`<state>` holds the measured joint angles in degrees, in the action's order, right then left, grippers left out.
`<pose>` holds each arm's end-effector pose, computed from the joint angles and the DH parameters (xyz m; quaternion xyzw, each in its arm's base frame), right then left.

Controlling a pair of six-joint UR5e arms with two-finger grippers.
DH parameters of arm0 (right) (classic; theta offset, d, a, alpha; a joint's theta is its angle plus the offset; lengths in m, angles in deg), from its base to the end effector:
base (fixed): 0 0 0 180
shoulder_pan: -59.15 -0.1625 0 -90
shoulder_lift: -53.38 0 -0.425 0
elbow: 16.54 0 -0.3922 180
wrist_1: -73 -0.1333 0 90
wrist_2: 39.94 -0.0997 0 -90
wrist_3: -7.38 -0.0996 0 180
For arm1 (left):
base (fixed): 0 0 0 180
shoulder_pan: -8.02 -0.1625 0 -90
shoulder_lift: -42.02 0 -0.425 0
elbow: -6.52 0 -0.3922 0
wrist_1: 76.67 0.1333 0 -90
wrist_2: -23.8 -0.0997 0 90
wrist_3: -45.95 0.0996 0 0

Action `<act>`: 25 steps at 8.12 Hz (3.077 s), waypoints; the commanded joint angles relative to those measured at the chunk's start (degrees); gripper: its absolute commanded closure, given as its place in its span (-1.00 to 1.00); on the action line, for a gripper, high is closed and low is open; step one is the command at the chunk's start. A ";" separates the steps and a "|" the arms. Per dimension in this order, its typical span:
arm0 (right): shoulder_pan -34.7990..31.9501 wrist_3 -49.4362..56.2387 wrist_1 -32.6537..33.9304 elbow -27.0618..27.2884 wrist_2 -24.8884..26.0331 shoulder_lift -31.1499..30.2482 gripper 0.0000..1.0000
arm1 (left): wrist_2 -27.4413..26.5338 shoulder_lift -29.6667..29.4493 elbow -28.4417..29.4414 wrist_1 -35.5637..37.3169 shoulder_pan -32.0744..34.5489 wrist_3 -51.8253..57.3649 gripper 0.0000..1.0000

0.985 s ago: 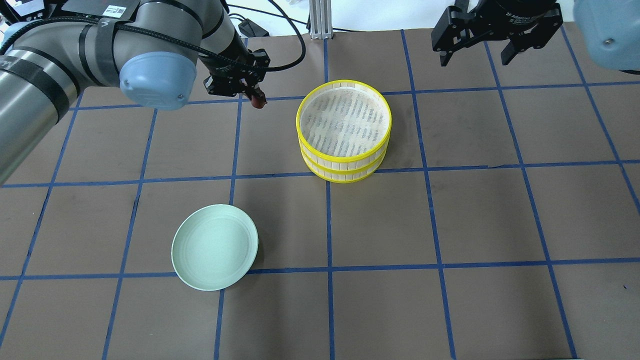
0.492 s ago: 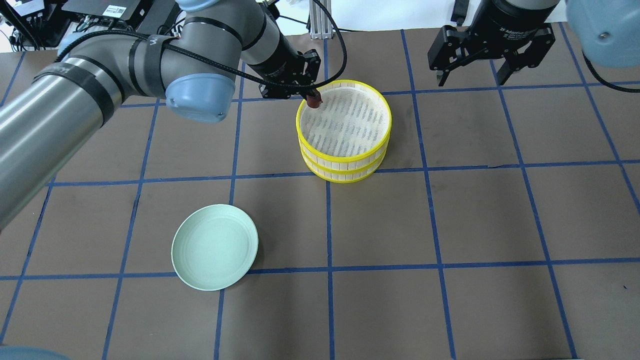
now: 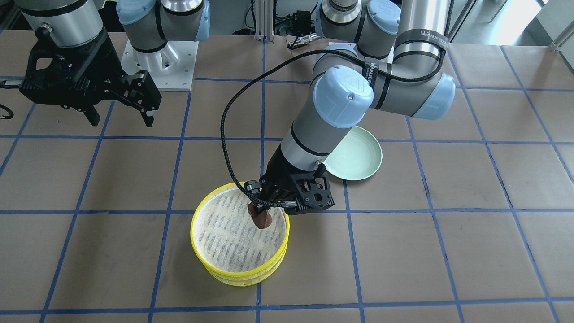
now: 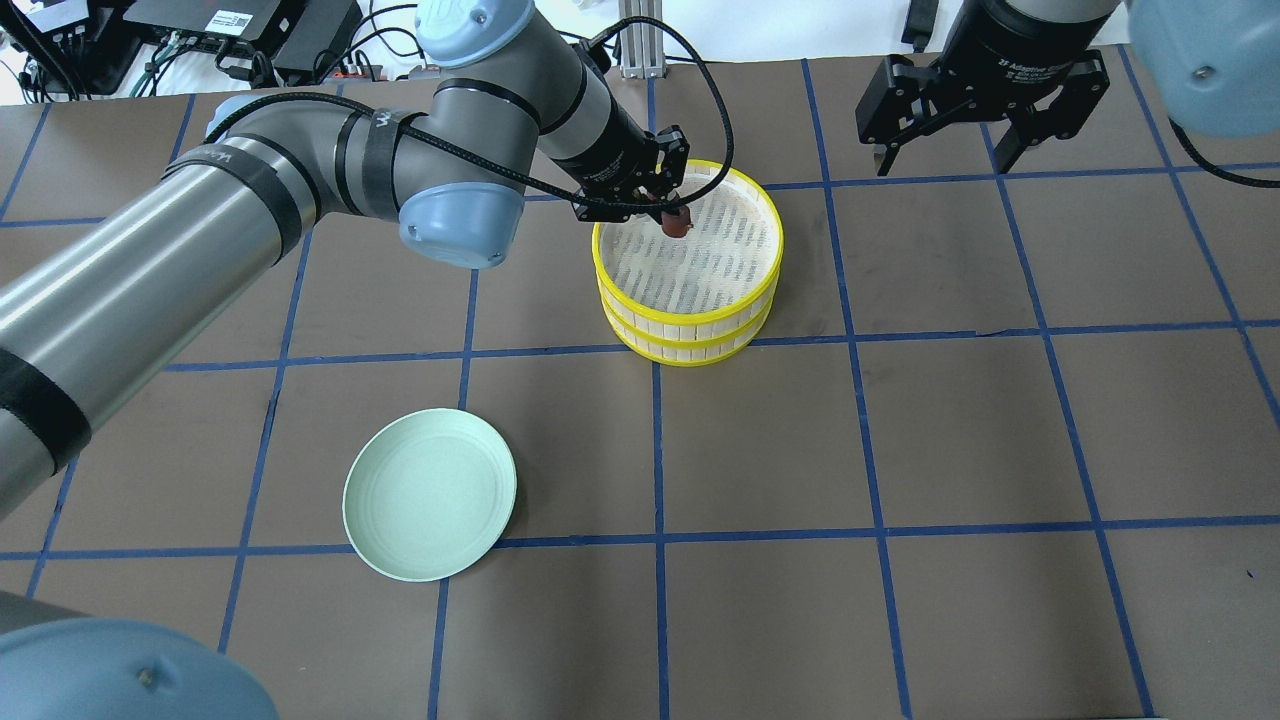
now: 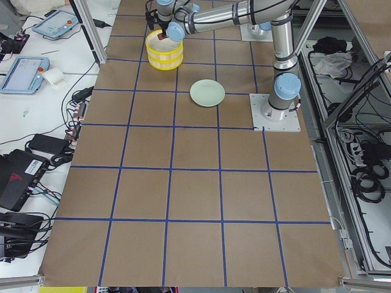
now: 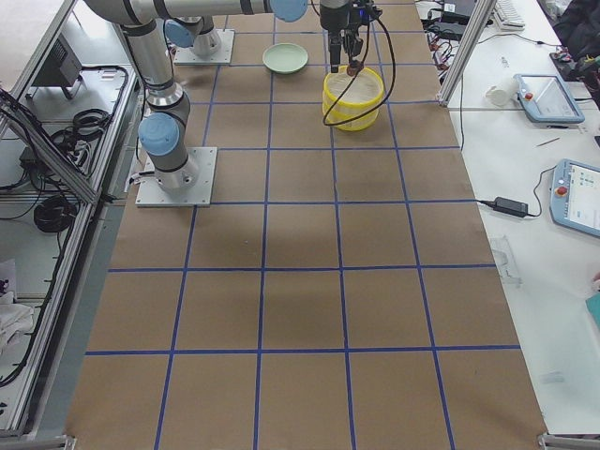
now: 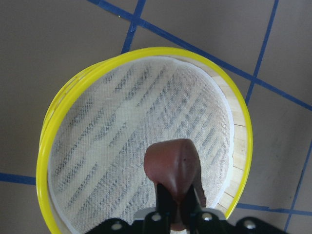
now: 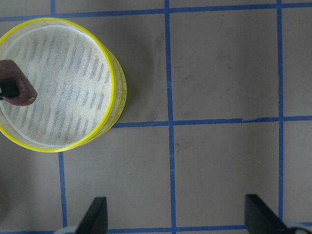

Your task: Place buns in different layers of steamer

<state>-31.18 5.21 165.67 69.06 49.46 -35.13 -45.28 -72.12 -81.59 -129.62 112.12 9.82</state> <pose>0.1373 -0.5109 0.5178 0.0158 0.9987 -0.0485 0.0063 -0.3238 -0.5960 0.3373 0.1634 -0.9617 0.0383 0.2168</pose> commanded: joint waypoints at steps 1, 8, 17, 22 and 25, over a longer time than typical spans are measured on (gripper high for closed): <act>0.06 -0.47 -0.04 0.01 -0.27 -0.08 -1.00 | 0.53 -0.64 -0.05 0.57 0.23 -2.27 -0.94; 0.06 -0.47 -0.21 0.09 -0.27 -0.09 -1.00 | -15.02 8.04 0.74 -14.00 -1.52 9.71 -1.00; 0.06 -0.64 -0.12 0.09 -0.18 -0.44 -1.00 | -24.69 19.75 -0.83 -34.15 -8.21 26.97 -1.00; 0.06 -0.55 -0.04 0.18 -0.18 -0.52 -1.00 | -22.84 20.71 -1.89 -34.32 -8.21 34.11 -1.00; 0.06 -0.38 0.05 0.09 -0.18 -0.52 -1.00 | -21.89 21.15 -1.89 -33.27 -8.04 31.46 -1.00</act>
<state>-31.14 4.70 165.63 69.21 49.29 -35.64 -67.76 -51.21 -83.46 -163.26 103.91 41.88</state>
